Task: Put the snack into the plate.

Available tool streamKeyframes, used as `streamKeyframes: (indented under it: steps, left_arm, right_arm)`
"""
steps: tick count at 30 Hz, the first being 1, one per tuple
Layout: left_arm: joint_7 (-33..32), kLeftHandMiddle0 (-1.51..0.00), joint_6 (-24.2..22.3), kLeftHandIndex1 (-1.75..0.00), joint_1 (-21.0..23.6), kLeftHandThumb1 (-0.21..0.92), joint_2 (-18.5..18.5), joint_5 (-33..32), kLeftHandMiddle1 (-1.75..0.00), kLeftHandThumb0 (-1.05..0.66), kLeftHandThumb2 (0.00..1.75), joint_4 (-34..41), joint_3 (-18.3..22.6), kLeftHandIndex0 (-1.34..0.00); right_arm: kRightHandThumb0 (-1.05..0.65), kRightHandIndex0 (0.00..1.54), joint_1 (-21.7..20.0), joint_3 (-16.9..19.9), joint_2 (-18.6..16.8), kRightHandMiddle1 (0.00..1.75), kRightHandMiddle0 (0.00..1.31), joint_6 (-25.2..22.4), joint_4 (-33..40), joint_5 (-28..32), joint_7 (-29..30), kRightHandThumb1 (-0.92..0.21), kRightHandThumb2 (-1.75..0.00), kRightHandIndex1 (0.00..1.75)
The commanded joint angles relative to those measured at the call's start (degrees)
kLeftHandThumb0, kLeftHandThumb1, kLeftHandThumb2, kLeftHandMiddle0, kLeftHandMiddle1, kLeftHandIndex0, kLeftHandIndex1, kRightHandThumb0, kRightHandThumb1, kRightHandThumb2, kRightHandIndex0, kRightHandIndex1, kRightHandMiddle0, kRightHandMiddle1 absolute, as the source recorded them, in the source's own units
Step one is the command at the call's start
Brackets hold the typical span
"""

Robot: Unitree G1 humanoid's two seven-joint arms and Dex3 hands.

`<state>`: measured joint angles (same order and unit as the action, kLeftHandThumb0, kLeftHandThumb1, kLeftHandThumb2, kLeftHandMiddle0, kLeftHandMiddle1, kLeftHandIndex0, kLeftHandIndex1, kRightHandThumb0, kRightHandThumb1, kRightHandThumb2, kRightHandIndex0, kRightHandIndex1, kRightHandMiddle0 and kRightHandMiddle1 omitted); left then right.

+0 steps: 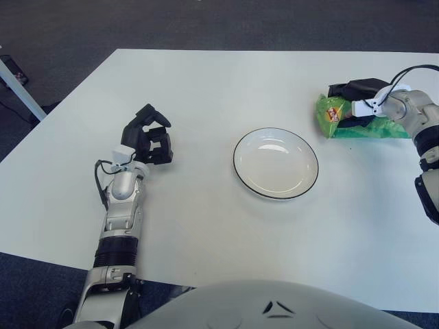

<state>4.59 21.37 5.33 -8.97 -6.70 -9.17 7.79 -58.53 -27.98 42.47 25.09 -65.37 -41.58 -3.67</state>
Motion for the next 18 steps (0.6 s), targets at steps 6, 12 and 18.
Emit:
streamKeyframes:
  steps: [6, 12, 18]
  left_arm:
    - [-0.32, -1.31, 1.03, -1.75, -9.02, 0.31, 4.49, -0.16, -1.75, -0.48, 1.32, -6.14, -0.88, -0.62]
    - [-0.35, -1.31, 1.02, -1.75, -8.92, 0.31, 4.61, -0.15, -1.75, -0.48, 1.33, -6.27, -0.97, -0.62]
    - [-0.43, -1.31, 1.06, -1.75, -8.67, 0.31, 4.70, -0.18, -1.75, -0.48, 1.33, -6.61, -0.93, -0.62]
  right_arm:
    - [0.00, 0.83, 8.06, 5.55, -0.49, 1.75, 0.60, -4.41, 15.39, 2.88, 4.89, -0.05, -1.59, 1.63]
    - [0.00, 0.81, 8.24, 7.34, -1.16, 1.73, 0.63, -2.85, 13.69, 4.35, 7.96, -0.02, -1.64, 1.73]
    - [0.00, 0.81, 9.14, 9.23, -1.52, 1.71, 0.66, -3.28, 17.32, 5.45, 7.48, -0.01, -1.66, 1.74]
